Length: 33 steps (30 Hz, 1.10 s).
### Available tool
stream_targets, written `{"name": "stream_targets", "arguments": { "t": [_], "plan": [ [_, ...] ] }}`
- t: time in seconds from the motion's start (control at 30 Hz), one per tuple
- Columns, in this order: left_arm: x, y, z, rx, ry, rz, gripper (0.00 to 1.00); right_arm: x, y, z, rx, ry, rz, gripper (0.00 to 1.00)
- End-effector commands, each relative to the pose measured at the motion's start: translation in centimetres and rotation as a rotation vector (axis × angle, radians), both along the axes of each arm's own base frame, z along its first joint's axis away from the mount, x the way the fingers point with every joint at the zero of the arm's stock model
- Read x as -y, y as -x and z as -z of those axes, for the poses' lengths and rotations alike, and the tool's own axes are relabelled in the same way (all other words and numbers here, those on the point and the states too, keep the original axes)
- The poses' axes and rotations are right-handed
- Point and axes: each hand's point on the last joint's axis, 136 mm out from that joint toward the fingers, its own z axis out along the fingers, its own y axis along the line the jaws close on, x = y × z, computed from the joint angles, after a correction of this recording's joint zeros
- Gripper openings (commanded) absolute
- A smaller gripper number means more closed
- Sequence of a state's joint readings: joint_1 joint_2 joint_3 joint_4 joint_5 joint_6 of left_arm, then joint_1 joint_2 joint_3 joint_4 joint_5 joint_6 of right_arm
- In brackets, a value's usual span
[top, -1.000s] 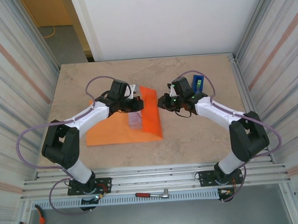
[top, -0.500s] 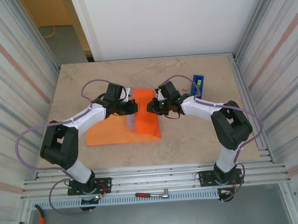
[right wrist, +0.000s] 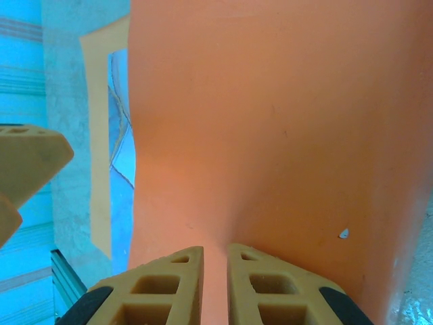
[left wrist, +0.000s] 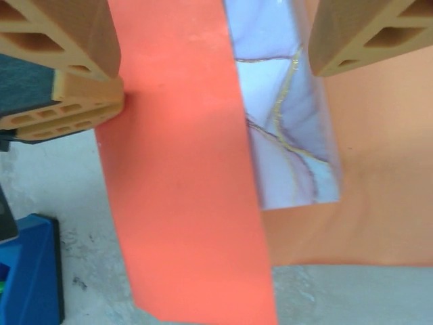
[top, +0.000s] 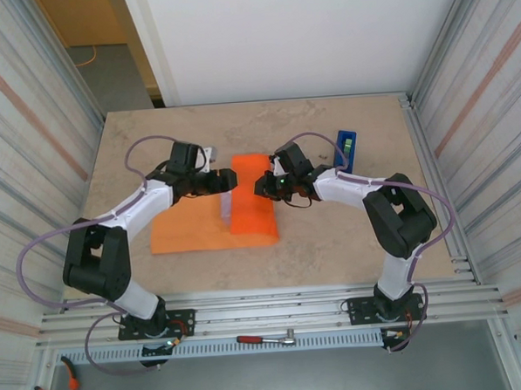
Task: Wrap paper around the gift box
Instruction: First fold the wrapping paper around the gift box.
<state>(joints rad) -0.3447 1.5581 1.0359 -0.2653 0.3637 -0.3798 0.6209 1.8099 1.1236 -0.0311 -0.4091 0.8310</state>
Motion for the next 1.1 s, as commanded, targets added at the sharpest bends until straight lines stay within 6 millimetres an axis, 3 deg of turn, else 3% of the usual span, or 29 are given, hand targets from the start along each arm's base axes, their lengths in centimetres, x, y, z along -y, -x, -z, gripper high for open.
{"name": "stream_targets", "arguments": {
  "t": [0.0,0.2,0.5,0.73,0.9,1.07],
  "plan": [
    [-0.6,0.5,0.2,-0.005,-0.028,-0.003,0.81,0.4,1.1,2.4,-0.066,0.039,0.007,0.17],
    [-0.6,0.0,1.8,-0.041,-0.045,-0.021,0.90,0.3,1.1,2.6,-0.069,0.041,0.007,0.17],
    [0.8,0.0,3.3,-0.066,-0.066,0.005,0.93,0.4,1.2,2.6,-0.070,0.042,0.012,0.17],
    [1.4,1.2,5.3,-0.109,-0.109,0.009,0.94,0.3,1.4,2.6,-0.079,0.041,0.001,0.17],
    [1.4,2.2,6.6,-0.140,-0.124,-0.003,0.90,0.2,1.2,1.2,-0.060,0.027,-0.010,0.17],
    [1.2,3.2,7.5,-0.161,-0.136,0.000,0.83,0.4,0.6,-2.4,0.009,-0.008,-0.002,0.21]
  ]
}}
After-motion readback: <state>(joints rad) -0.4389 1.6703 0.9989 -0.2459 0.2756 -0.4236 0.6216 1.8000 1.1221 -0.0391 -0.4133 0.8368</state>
